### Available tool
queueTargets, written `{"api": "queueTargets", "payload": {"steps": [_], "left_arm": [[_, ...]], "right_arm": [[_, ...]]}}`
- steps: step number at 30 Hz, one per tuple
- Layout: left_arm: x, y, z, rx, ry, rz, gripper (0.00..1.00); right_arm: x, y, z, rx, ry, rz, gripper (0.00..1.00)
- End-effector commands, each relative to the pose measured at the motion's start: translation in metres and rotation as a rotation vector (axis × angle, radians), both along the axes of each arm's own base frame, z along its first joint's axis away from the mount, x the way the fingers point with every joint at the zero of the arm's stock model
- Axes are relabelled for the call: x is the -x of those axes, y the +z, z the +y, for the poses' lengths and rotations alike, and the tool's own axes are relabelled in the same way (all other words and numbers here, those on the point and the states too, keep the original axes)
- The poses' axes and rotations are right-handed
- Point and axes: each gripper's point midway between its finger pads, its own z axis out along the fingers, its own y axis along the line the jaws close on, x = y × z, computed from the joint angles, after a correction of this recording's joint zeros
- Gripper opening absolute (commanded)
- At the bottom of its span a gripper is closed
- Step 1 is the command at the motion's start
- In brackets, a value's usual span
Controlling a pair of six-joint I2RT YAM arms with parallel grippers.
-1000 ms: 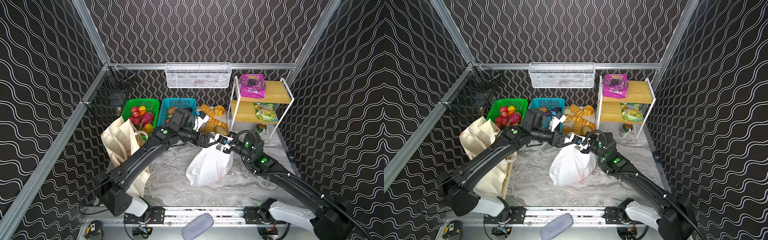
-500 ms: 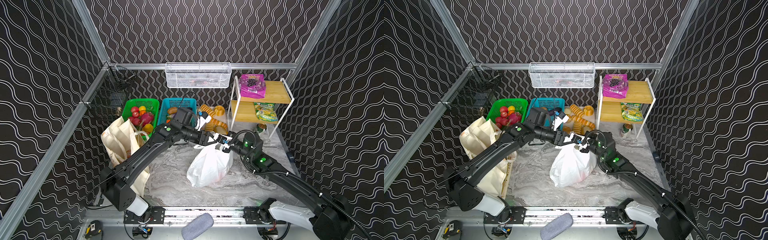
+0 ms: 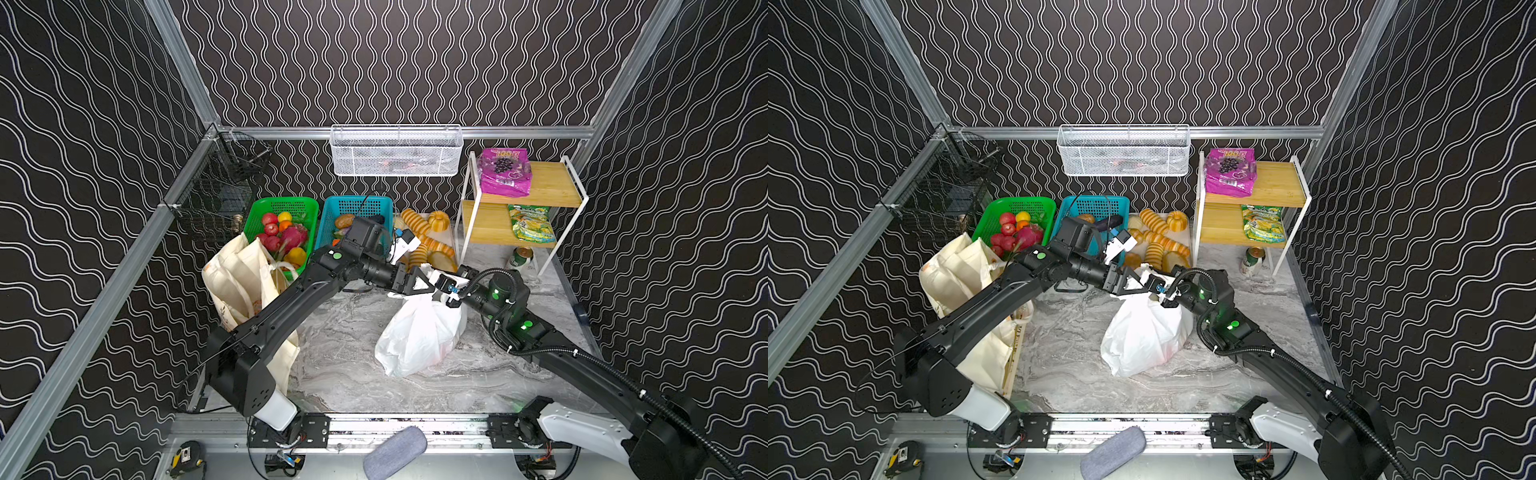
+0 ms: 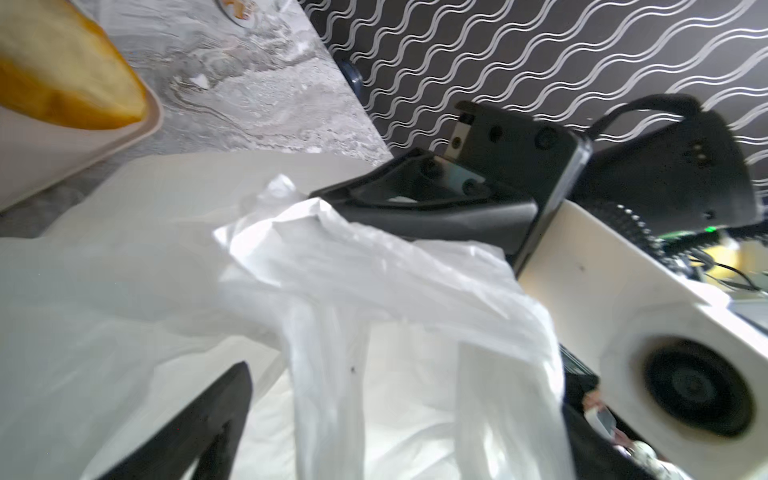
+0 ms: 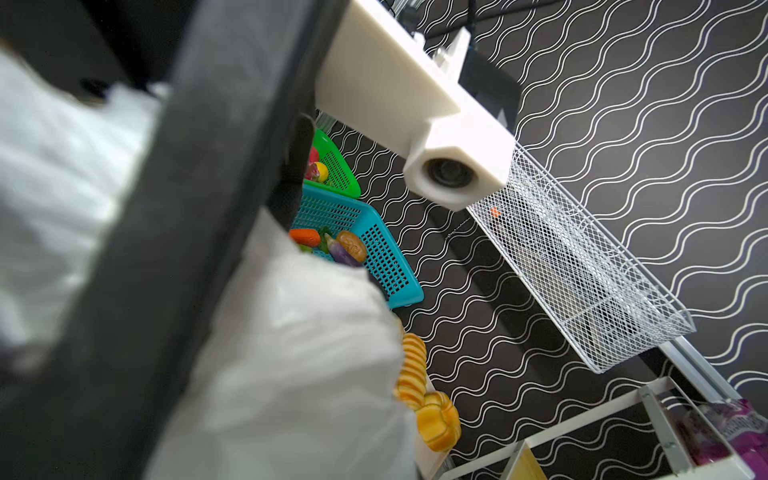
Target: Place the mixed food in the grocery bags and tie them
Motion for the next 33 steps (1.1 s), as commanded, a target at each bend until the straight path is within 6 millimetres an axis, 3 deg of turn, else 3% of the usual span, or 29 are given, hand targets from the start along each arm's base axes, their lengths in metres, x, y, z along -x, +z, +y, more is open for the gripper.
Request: {"api": "queueTargets", "payload": {"steps": [1, 6, 7, 10, 17, 21, 26, 33], "left_arm": [[0.005, 0.011, -0.005, 0.07, -0.066, 0.0, 0.75], [0.006, 0.012, -0.008, 0.092, -0.08, 0.022, 0.44], [0.006, 0.01, -0.009, 0.093, -0.084, 0.034, 0.32], [0.007, 0.01, -0.01, 0.109, -0.093, 0.049, 0.27], [0.004, 0.032, -0.007, 0.112, -0.069, -0.027, 0.01], [0.0, 0.046, -0.005, 0.113, -0.047, -0.087, 0.0], [-0.001, 0.042, 0.004, 0.02, -0.057, -0.151, 0.0], [0.003, 0.06, 0.003, 0.031, -0.2, -0.207, 0.0]], "right_arm": [[0.003, 0.017, 0.002, -0.027, 0.017, -0.073, 0.0], [0.002, 0.016, 0.0, -0.021, 0.007, -0.076, 0.0], [0.002, 0.017, 0.0, -0.022, 0.005, -0.079, 0.0], [0.001, 0.017, 0.0, -0.019, 0.001, -0.084, 0.0], [0.002, 0.008, 0.002, 0.003, 0.01, -0.058, 0.0], [0.002, 0.006, 0.001, 0.003, -0.002, -0.046, 0.0], [0.007, 0.011, -0.005, -0.009, -0.016, 0.003, 0.02], [0.022, 0.015, -0.022, 0.026, -0.046, 0.076, 0.0]]}}
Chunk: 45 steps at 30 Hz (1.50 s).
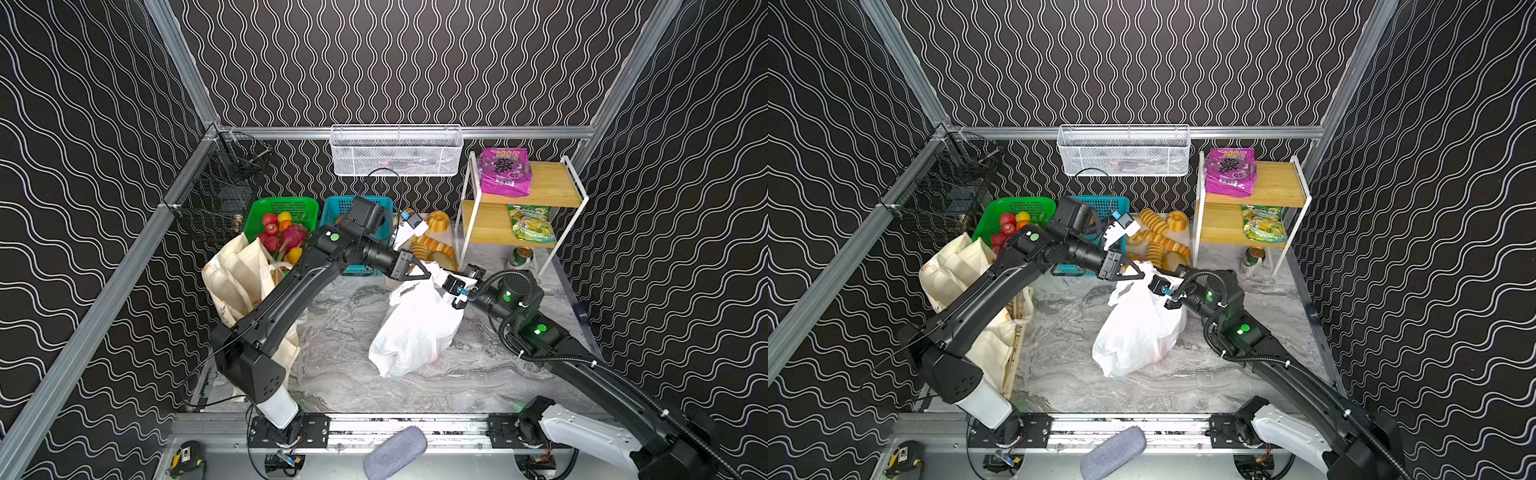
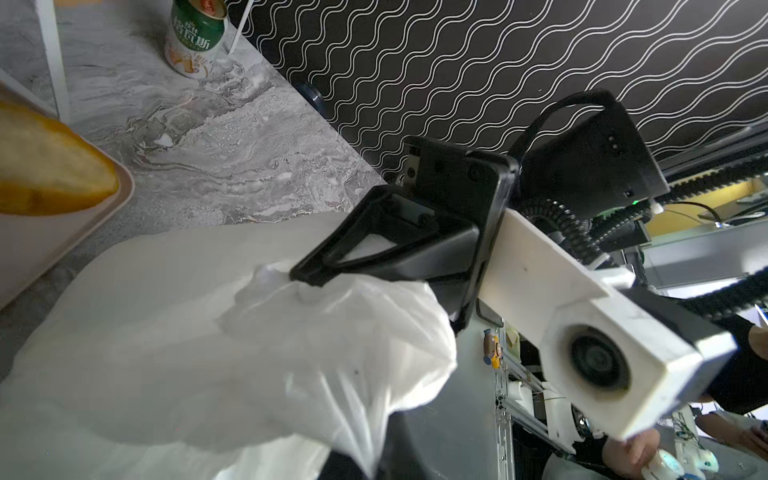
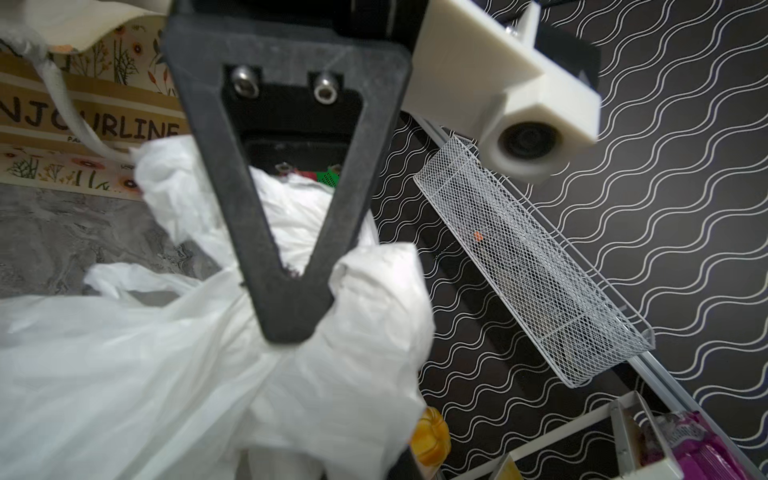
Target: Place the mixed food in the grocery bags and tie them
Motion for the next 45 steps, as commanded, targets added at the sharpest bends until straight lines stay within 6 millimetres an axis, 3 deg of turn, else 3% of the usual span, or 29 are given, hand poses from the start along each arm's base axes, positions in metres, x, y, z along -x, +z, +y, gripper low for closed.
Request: {"api": "queueTargets", "payload": {"steps": [1, 7, 10, 15, 20, 23, 27, 31, 36, 41, 45], "left_arm": [[0.005, 0.008, 0.003, 0.009, -0.09, -0.05, 0.0], [0.004, 0.011, -0.008, 0.018, -0.201, -0.049, 0.0], [0.009, 0.008, -0.017, 0.051, -0.248, -0.045, 0.0], [0.02, -0.013, -0.018, -0.004, -0.294, -0.004, 0.0], [0.031, -0.036, -0.001, -0.058, -0.279, 0.063, 0.0], [0.03, -0.038, 0.005, -0.05, -0.241, 0.072, 0.0], [0.025, -0.037, 0.014, -0.048, -0.197, 0.062, 0.0], [0.026, -0.035, 0.016, -0.061, -0.2, 0.03, 0.0], [0.02, -0.034, 0.017, -0.077, -0.188, 0.011, 0.0], [0.02, -0.027, 0.014, -0.046, -0.203, -0.006, 0.0], [0.024, -0.023, 0.014, -0.035, -0.239, 0.003, 0.0]], "right_arm": [[0.001, -0.013, -0.017, 0.033, -0.08, 0.087, 0.0], [0.014, 0.007, -0.051, 0.0, -0.205, 0.087, 0.0], [0.018, 0.007, -0.061, 0.028, -0.243, 0.12, 0.01], [0.018, -0.011, -0.058, 0.061, -0.229, 0.152, 0.3], [0.018, -0.028, -0.041, 0.082, -0.153, 0.205, 0.42], [0.028, -0.024, -0.033, 0.039, -0.082, 0.218, 0.49], [0.046, -0.002, -0.029, -0.107, 0.009, 0.276, 0.7], [0.047, 0.009, -0.035, -0.211, 0.026, 0.386, 0.71], [0.028, -0.013, -0.056, -0.279, 0.015, 0.601, 0.63], [0.04, -0.021, -0.038, -0.317, 0.206, 0.716, 0.66], [0.03, -0.029, -0.025, -0.298, 0.295, 0.779, 0.69]]}}
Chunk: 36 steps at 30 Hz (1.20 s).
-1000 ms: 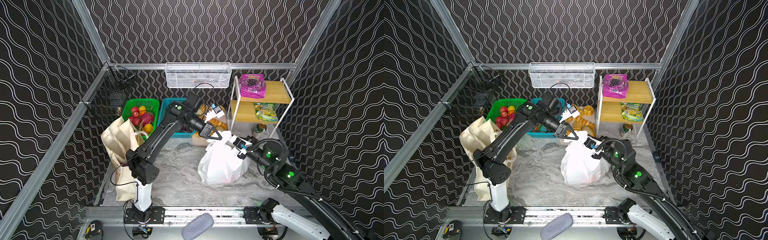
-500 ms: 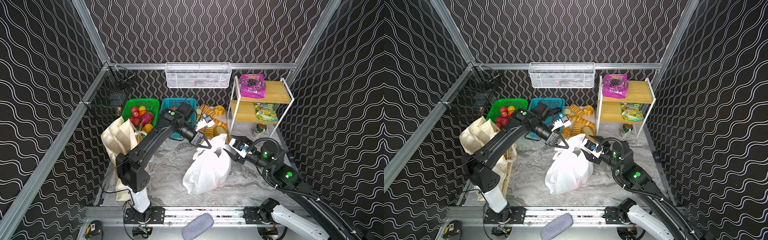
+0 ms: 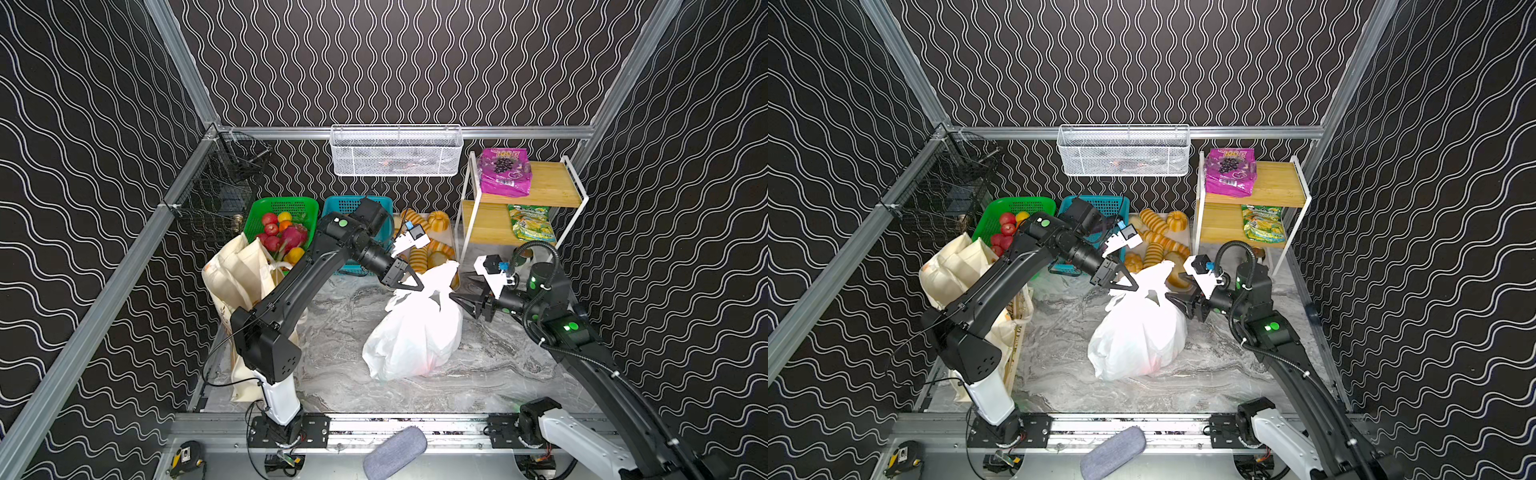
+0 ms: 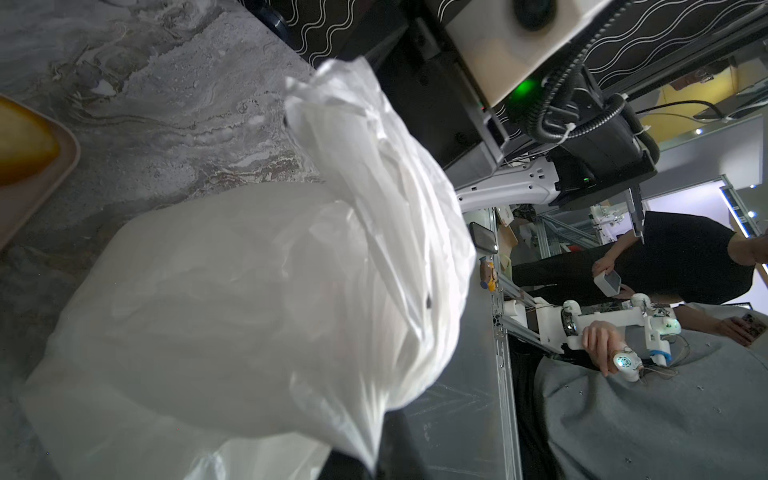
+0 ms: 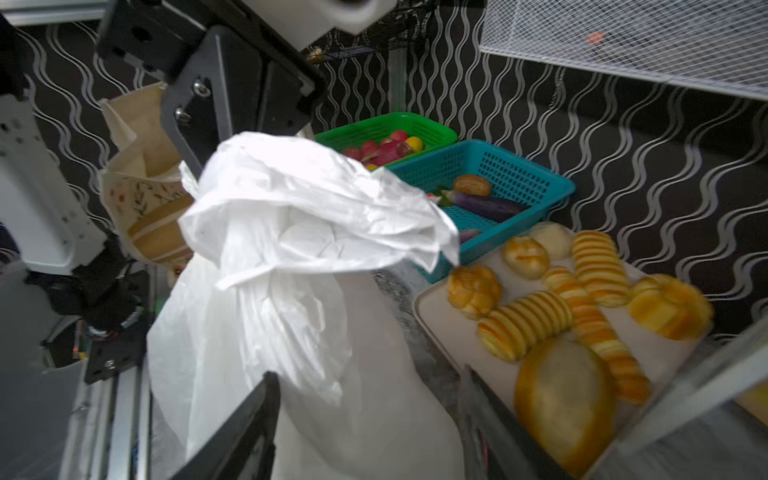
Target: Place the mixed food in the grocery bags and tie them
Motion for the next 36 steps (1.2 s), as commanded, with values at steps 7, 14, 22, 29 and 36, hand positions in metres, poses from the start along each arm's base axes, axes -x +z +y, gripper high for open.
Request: {"api": "queueTargets", "payload": {"steps": [7, 14, 22, 29, 36], "left_arm": [[0.014, 0.014, 0.002, 0.058, -0.093, 0.005, 0.0], [0.012, 0.022, 0.001, 0.07, -0.083, -0.031, 0.0], [-0.001, 0.018, -0.001, 0.045, -0.039, -0.058, 0.0], [-0.026, 0.018, -0.012, 0.037, 0.016, -0.09, 0.0], [-0.031, 0.026, -0.025, 0.104, -0.006, -0.101, 0.0]], "right_arm": [[0.01, 0.007, 0.035, -0.039, 0.449, 0.055, 0.68], [-0.005, -0.002, 0.035, -0.026, 0.391, 0.088, 0.24], [0.012, 0.007, 0.007, -0.054, 0.1, -0.039, 0.0], [0.014, 0.02, -0.033, -0.096, -0.232, -0.086, 0.0], [0.037, 0.017, -0.028, -0.078, -0.281, -0.103, 0.0]]}}
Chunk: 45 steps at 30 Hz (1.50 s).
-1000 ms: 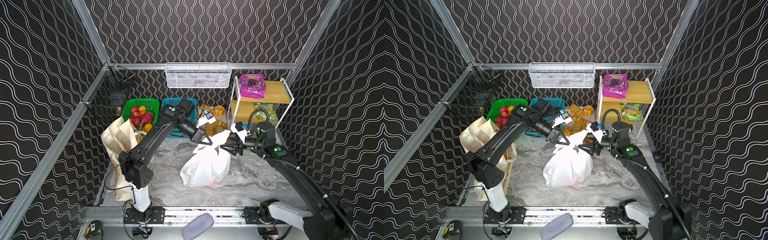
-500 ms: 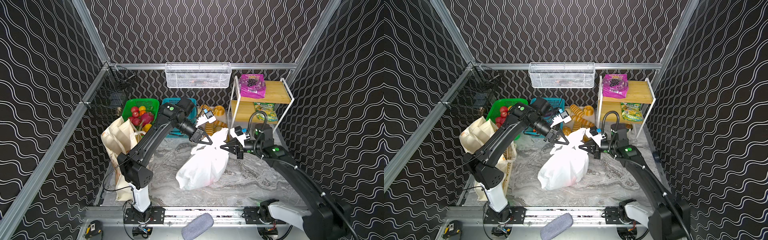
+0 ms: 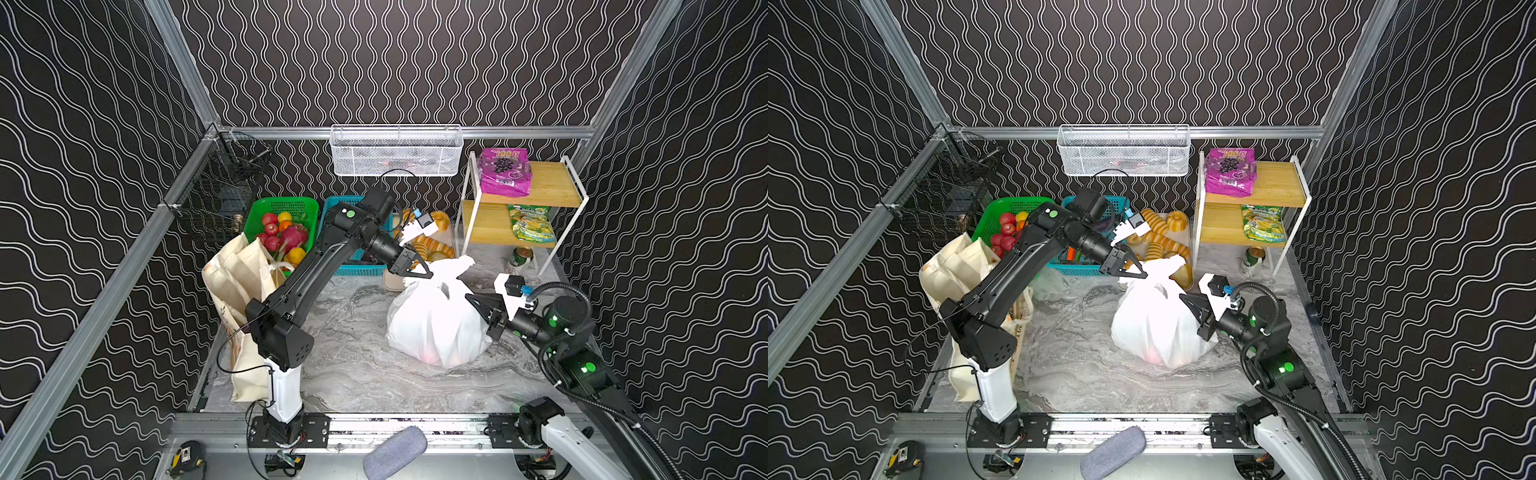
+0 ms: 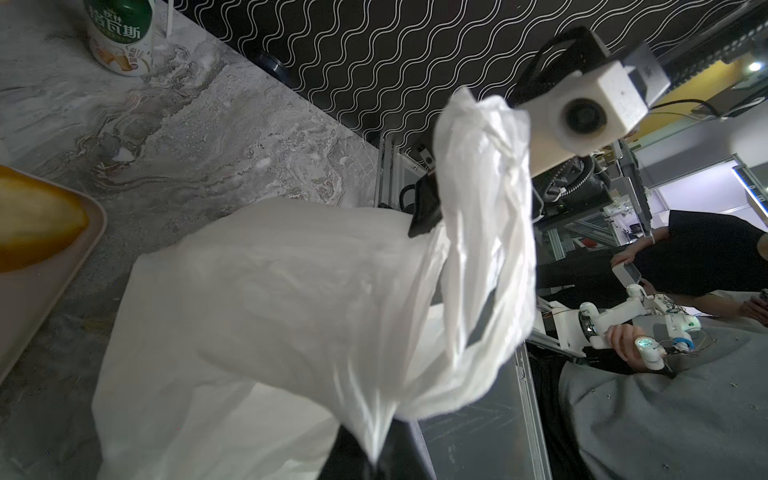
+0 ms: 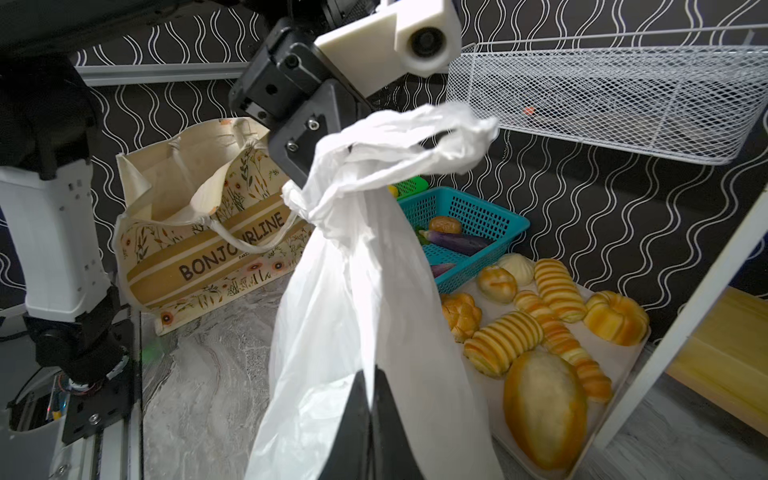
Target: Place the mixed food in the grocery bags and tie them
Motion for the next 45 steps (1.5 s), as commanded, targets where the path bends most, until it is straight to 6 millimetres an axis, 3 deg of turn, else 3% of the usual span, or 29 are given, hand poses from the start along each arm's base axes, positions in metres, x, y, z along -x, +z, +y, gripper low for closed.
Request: {"api": "queueTargets", "payload": {"steps": [1, 5, 9, 13, 18, 20, 23, 27, 31, 33, 36, 39, 45], "left_arm": [[-0.006, 0.004, -0.004, 0.035, -0.005, -0.034, 0.0], [0.008, -0.018, 0.0, -0.01, -0.066, 0.048, 0.0], [0.025, -0.046, 0.017, -0.131, -0.103, 0.065, 0.0], [0.034, -0.044, 0.024, -0.119, -0.126, 0.031, 0.0], [0.038, -0.033, 0.026, -0.085, -0.133, -0.022, 0.0], [0.041, -0.033, 0.027, -0.083, -0.141, -0.01, 0.0], [0.044, -0.037, 0.028, -0.087, -0.153, 0.017, 0.0], [0.046, -0.042, 0.028, -0.097, -0.164, 0.049, 0.0], [0.048, -0.041, 0.027, -0.084, -0.17, 0.056, 0.0], [0.048, -0.04, 0.027, -0.08, -0.172, 0.055, 0.0], [0.047, -0.039, 0.026, -0.078, -0.169, 0.043, 0.0], [0.042, -0.038, 0.026, -0.086, -0.141, 0.039, 0.0], [0.024, -0.05, 0.026, -0.14, -0.032, 0.017, 0.18]], "right_arm": [[-0.002, -0.012, 0.001, 0.043, -0.074, 0.037, 0.0], [-0.005, -0.026, 0.014, 0.128, -0.065, 0.041, 0.0], [-0.005, -0.019, 0.024, 0.169, -0.005, 0.026, 0.39], [0.002, -0.032, 0.04, 0.245, 0.164, 0.056, 0.6], [0.004, -0.038, 0.04, 0.225, 0.364, 0.158, 0.69], [-0.001, -0.038, 0.037, 0.219, 0.36, 0.138, 0.73], [0.011, -0.044, 0.042, 0.236, 0.479, 0.036, 0.78], [0.0, -0.039, 0.052, 0.215, 0.534, 0.021, 0.78], [-0.019, -0.042, 0.061, 0.2, 0.569, 0.071, 0.76], [-0.021, -0.042, 0.065, 0.198, 0.608, 0.086, 0.66], [-0.022, -0.045, 0.067, 0.186, 0.652, 0.136, 0.39], [-0.025, -0.047, 0.065, 0.174, 0.629, 0.181, 0.04], [-0.042, -0.041, 0.051, 0.109, 0.367, 0.203, 0.0]]}}
